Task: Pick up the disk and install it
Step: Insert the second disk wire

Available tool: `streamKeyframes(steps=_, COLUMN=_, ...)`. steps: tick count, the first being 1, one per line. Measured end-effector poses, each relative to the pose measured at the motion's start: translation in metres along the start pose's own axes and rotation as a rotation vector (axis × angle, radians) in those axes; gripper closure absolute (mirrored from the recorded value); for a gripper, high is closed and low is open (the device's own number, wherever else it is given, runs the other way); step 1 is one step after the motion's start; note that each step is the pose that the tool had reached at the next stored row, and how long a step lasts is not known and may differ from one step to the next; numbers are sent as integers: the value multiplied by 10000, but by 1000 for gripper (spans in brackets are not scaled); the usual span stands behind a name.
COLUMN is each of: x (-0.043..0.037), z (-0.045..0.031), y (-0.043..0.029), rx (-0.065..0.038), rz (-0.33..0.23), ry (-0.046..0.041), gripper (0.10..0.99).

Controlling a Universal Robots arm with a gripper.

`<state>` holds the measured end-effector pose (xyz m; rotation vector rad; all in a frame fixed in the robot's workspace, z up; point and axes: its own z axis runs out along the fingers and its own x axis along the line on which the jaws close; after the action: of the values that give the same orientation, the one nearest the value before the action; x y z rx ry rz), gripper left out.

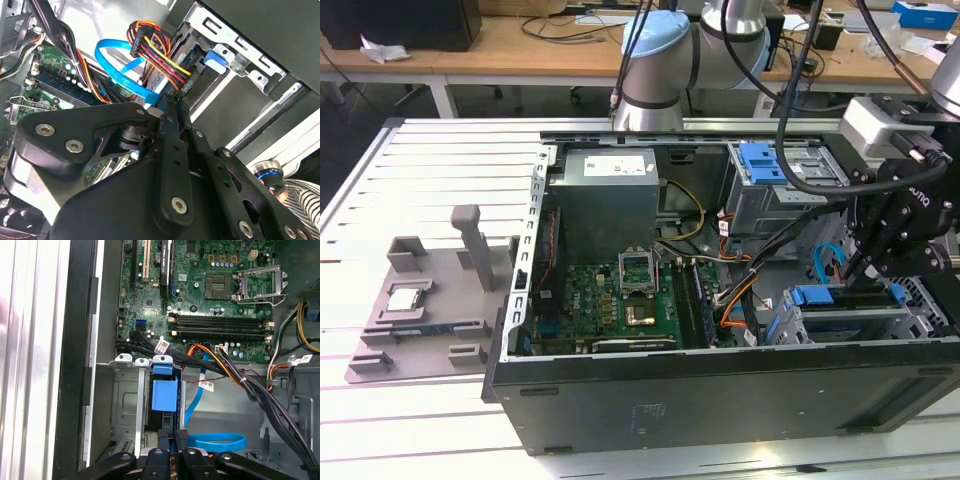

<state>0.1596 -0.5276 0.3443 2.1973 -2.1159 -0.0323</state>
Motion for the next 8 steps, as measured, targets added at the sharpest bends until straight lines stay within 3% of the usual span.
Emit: streamKeyframes(steps=8, x=3, z=38, y=-28, rx=-16, rz=-6, ry=-52, gripper=925)
